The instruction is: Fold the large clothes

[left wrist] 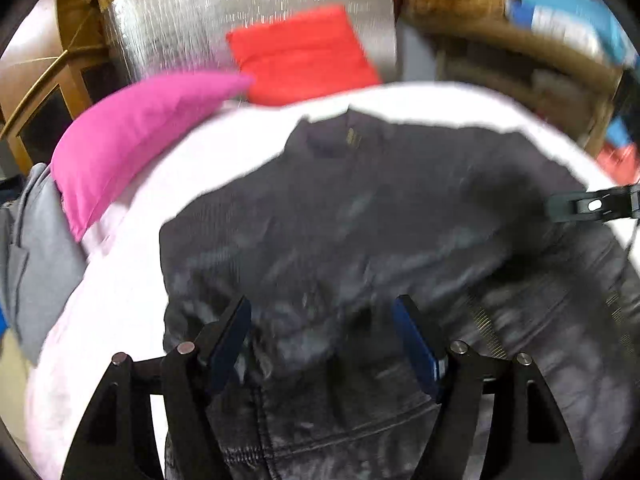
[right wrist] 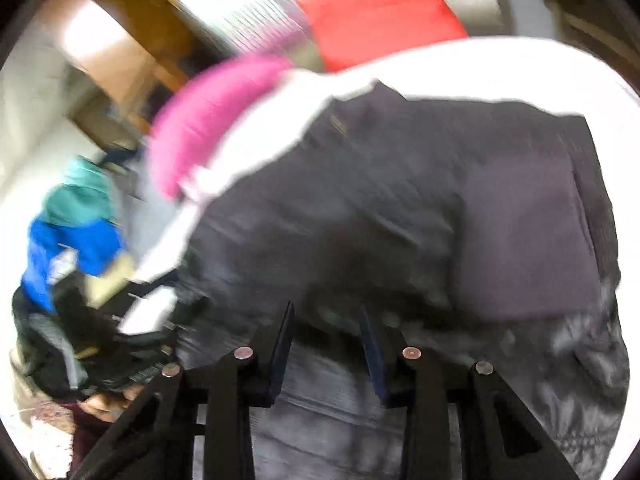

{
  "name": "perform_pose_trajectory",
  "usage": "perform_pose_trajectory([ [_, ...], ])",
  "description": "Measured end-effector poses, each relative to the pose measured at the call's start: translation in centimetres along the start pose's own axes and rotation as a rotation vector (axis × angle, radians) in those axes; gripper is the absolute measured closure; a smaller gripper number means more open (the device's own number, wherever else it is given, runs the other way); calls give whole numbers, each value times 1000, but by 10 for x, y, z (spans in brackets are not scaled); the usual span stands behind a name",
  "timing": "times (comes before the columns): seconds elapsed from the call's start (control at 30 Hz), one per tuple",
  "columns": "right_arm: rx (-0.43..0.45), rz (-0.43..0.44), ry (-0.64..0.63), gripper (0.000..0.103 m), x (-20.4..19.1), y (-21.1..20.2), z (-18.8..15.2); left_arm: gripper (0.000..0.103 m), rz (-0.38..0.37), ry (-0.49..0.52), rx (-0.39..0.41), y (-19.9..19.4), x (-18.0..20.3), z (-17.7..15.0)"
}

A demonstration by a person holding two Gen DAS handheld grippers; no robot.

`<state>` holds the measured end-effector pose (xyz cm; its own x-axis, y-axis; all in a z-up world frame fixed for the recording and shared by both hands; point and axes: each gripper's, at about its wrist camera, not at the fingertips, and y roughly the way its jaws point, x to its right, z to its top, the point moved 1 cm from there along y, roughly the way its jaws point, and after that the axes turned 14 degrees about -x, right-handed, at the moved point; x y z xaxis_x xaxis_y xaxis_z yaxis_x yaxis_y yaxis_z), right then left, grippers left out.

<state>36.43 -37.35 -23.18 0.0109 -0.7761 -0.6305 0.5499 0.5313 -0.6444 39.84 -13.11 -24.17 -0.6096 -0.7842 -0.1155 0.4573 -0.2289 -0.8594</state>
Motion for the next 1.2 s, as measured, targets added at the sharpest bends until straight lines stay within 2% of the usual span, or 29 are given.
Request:
perform_pose_trajectory([
  [0.1,27,-3,43,64,9,0,5,25,-12,-81,28,-4,-18,6],
  [0.3,-46,3,168,64,45,34,14,25,88,-241,-113,40,-58,6],
  [0.37,-79,21,178,64,49,45,13,25,89,-253,-158,55,-61,4],
  [0.5,-97,17,159,63,45,28,10,25,152,-197,-164,56,-39,0],
  [0.6,6,36,195,38,59,-11,7,25,120,-238,-150,50,-44,2],
  [0.63,64,13,229,30,68,-27,6,25,110,-267,-139,45,-49,2],
  [0.7,186,-7,305,28,92,-58,2,25,119,-320,-108,41,-67,4],
  [0.8,246,-34,404,28,124,-78,-3,25,149,-379,-76,35,-81,4],
  [0.87,251,-40,446,28,142,-78,-5,25,163,-398,-91,38,-87,1],
  [1.0,175,-13,444,28,150,-53,3,25,148,-381,-158,55,-84,-1],
  [1.07,139,-42,394,37,141,-38,5,25,161,-351,-173,60,-76,0],
  [1.13,120,-168,308,61,122,-32,9,25,166,-337,-164,58,-72,1],
  [1.2,148,-225,228,70,104,-39,6,25,175,-332,-135,48,-67,3],
])
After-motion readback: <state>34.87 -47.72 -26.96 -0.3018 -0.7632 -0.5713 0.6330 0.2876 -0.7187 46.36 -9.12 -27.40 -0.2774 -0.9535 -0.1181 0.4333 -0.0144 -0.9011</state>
